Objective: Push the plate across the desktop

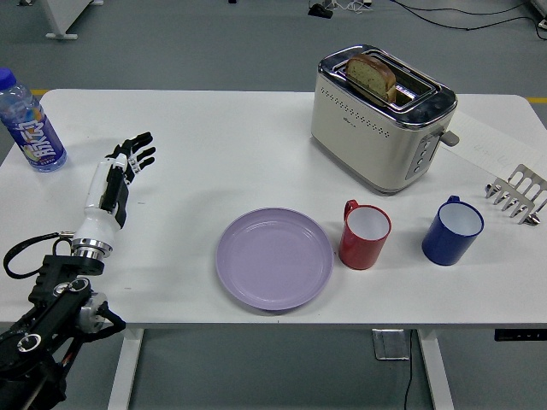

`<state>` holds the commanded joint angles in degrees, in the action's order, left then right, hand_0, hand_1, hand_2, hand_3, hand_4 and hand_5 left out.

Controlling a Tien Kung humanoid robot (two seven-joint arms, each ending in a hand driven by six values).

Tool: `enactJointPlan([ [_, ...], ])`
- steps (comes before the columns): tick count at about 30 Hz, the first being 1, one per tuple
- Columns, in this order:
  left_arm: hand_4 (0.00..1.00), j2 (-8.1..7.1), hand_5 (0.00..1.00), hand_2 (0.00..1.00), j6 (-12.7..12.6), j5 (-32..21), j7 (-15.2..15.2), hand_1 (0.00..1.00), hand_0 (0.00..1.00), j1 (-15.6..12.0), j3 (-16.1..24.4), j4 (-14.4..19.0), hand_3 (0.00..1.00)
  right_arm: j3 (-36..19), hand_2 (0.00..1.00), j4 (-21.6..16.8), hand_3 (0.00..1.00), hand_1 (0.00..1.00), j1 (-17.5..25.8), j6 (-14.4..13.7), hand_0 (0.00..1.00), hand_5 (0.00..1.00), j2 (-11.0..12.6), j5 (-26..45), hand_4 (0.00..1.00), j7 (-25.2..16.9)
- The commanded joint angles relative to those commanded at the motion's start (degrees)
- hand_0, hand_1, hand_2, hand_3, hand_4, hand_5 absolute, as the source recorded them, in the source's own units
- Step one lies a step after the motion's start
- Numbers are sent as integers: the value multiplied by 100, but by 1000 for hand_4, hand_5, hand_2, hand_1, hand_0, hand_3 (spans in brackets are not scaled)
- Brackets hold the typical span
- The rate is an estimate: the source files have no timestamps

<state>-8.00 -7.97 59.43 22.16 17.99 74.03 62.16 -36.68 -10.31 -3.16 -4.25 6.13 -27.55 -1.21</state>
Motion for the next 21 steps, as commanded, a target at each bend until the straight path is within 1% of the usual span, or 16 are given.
enactJointPlan([
  [1,473,-29,998,772,60,-6,-55,742,679,9,77,8,697,1,767,0,714,682,2,0,684,316,-1,0,343,1],
  [2,476,-66,998,758,174,-14,-156,738,677,21,206,20,693,3,766,0,714,682,6,0,685,317,-1,-1,344,1],
  [3,476,-77,998,758,210,-16,-186,738,677,24,248,23,693,3,766,0,714,682,7,-1,685,317,-2,-1,344,1],
  [6,476,-202,998,758,720,-85,-627,738,677,54,719,11,693,-12,766,0,714,682,25,-2,685,317,-6,-21,344,6],
  [8,482,-253,998,750,938,-108,-809,737,673,54,918,-6,693,-10,767,0,714,683,29,-2,683,316,-7,-26,343,7],
  [9,482,-261,998,750,967,-111,-833,737,673,53,949,-9,693,-10,767,0,714,683,30,-3,683,316,-7,-27,343,8],
  [11,482,-304,998,750,1149,-279,-1013,737,673,51,1163,-68,693,-6,767,0,714,683,33,-4,683,316,-11,-32,343,6],
  [13,482,-323,998,750,1240,-358,-1112,737,673,52,1272,-104,693,-7,767,0,714,683,32,-5,683,316,-13,-35,343,6],
  [15,493,-355,998,752,1421,-493,-1306,743,675,50,1440,-172,696,-15,767,0,714,683,31,-5,684,316,-14,-39,343,8],
  [19,493,-409,998,752,1618,-670,-1566,743,675,42,1683,-268,696,-36,767,0,714,683,26,-6,684,316,-16,-57,343,13],
  [21,496,-427,998,759,1650,-722,-1617,752,682,39,1754,-291,704,-34,767,0,716,683,24,-6,685,316,-17,-51,343,13],
])
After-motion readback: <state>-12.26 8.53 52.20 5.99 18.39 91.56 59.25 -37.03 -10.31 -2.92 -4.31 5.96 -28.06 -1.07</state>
